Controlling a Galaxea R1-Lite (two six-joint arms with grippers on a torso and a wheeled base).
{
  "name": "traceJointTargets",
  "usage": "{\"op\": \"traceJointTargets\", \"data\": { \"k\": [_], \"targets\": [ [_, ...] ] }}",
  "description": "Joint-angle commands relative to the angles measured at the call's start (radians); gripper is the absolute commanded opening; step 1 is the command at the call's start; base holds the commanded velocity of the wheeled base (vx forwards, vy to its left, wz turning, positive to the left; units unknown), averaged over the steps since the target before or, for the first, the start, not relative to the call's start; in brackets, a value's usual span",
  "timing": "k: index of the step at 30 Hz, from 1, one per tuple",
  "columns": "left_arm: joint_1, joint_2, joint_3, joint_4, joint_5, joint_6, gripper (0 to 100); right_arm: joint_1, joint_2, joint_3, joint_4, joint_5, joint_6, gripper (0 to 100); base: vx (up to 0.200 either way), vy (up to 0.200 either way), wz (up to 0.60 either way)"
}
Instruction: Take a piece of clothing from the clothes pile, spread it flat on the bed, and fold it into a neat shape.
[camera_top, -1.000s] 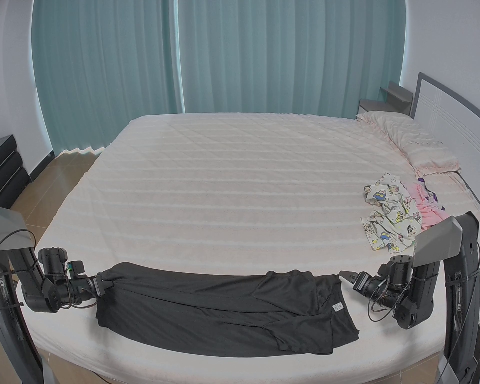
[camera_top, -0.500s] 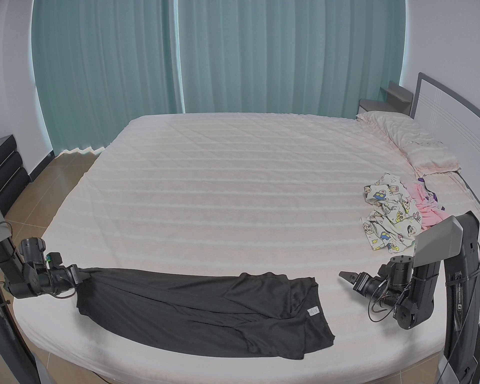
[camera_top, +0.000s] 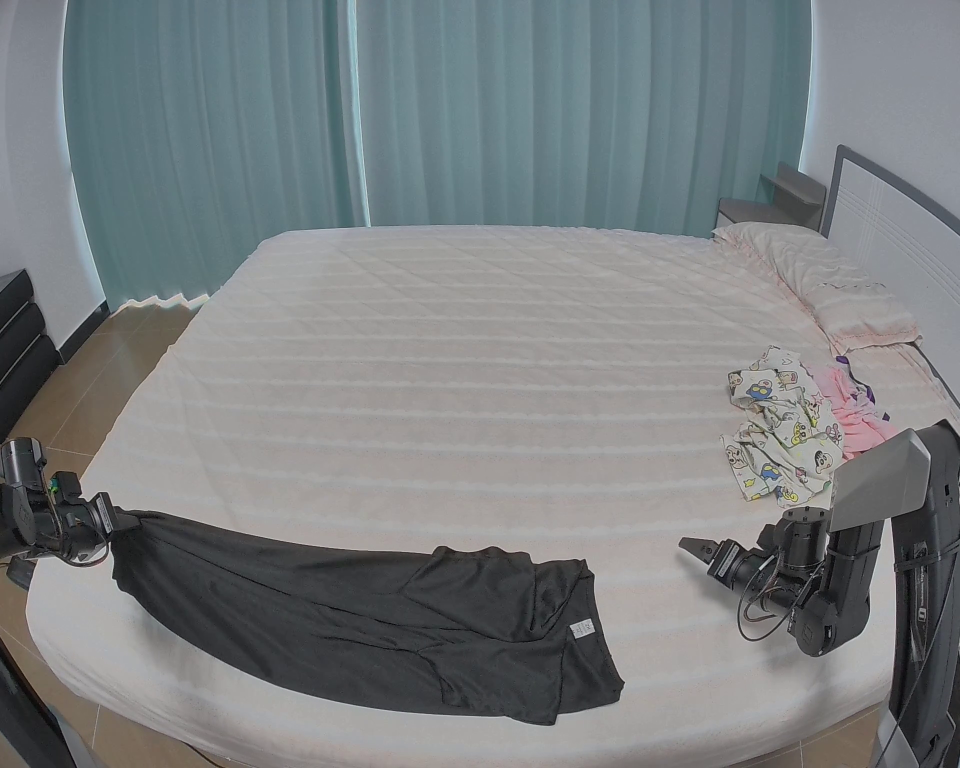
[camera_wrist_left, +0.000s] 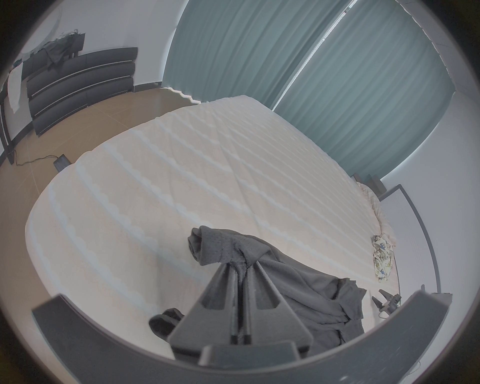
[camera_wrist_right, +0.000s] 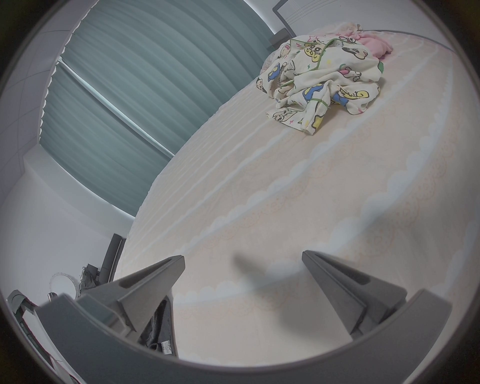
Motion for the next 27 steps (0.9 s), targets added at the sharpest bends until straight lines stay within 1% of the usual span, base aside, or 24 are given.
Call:
{"op": "traceJointTargets", "data": {
  "k": [1, 2, 4, 6, 7, 8, 10, 11, 13, 16, 17, 18, 19, 20, 21, 23, 24, 26, 27],
  "targets": [
    [-0.073, -0.096, 0.031, 0.049, 0.012, -0.011, 0, 0.0, -0.009, 0.001, -0.014, 0.001, 0.007, 100, 0.0, 0.0, 0.0],
    [-0.175, -0.161, 0.082, 0.081, 0.076, -0.057, 0, 0.0, -0.017, 0.0, -0.014, 0.001, 0.017, 100, 0.0, 0.0, 0.0],
    [-0.247, -0.191, 0.116, 0.08, 0.128, -0.098, 0, 0.0, -0.022, 0.001, -0.014, 0.001, 0.017, 100, 0.0, 0.0, 0.0],
    [-0.336, -0.221, 0.14, 0.08, 0.193, -0.151, 0, 0.0, -0.025, 0.001, -0.014, 0.001, 0.017, 100, 0.0, 0.0, 0.0],
    [-0.336, -0.221, 0.14, 0.08, 0.193, -0.151, 0, 0.0, -0.025, 0.001, -0.014, 0.001, 0.017, 100, 0.0, 0.0, 0.0],
    [-0.423, -0.239, 0.153, 0.078, 0.254, -0.206, 0, 0.0, -0.025, 0.001, -0.014, 0.001, 0.017, 100, 0.0, 0.0, 0.0],
    [-0.507, -0.254, 0.156, 0.078, 0.319, -0.27, 0, 0.0, -0.026, 0.001, -0.014, 0.001, 0.017, 100, 0.0, 0.0, 0.0],
    [-0.567, -0.26, 0.156, 0.078, 0.36, -0.315, 0, 0.0, -0.026, 0.001, -0.014, 0.001, 0.017, 100, 0.0, 0.0, 0.0],
    [-0.664, -0.26, 0.156, 0.077, 0.434, -0.373, 0, 0.0, -0.026, 0.001, -0.014, -0.001, 0.017, 100, 0.0, 0.0, 0.0],
    [-0.785, -0.254, 0.153, 0.075, 0.507, -0.422, 0, 0.0, -0.034, 0.001, -0.014, -0.001, 0.017, 100, 0.0, 0.0, 0.0],
    [-0.785, -0.254, 0.153, 0.075, 0.507, -0.422, 0, 0.0, -0.034, 0.001, -0.014, -0.001, 0.017, 100, 0.0, 0.0, 0.0],
    [-0.849, -0.25, 0.147, 0.075, 0.536, -0.454, 0, 0.0, -0.036, 0.001, -0.014, -0.001, 0.017, 100, 0.0, 0.0, 0.0],
    [-0.885, -0.242, 0.142, 0.075, 0.55, -0.477, 0, 0.002, -0.036, 0.003, -0.014, -0.001, 0.017, 100, 0.0, 0.0, 0.0],
    [-0.885, -0.242, 0.142, 0.075, 0.55, -0.477, 0, 0.002, -0.036, 0.003, -0.014, -0.001, 0.017, 100, 0.0, 0.0, 0.0],
    [-0.945, -0.219, 0.133, 0.074, 0.572, -0.517, 0, 0.002, -0.034, 0.008, -0.014, 0.001, 0.017, 100, 0.0, 0.0, 0.0],
    [-0.992, -0.193, 0.117, 0.071, 0.595, -0.548, 0, 0.002, -0.036, 0.014, -0.014, 0.002, 0.017, 100, 0.0, 0.0, 0.0],
    [-0.997, -0.188, 0.114, 0.069, 0.598, -0.551, 0, 0.003, -0.036, 0.014, -0.014, 0.002, 0.017, 100, 0.0, 0.0, 0.0],
    [-1.04, -0.155, 0.091, 0.06, 0.63, -0.596, 0, 0.008, -0.037, 0.015, -0.014, 0.002, 0.017, 100, 0.0, 0.0, 0.0],
    [-1.04, -0.155, 0.091, 0.06, 0.63, -0.596, 0, 0.008, -0.037, 0.015, -0.014, 0.002, 0.017, 100, 0.0, 0.0, 0.0]
  ]
}}
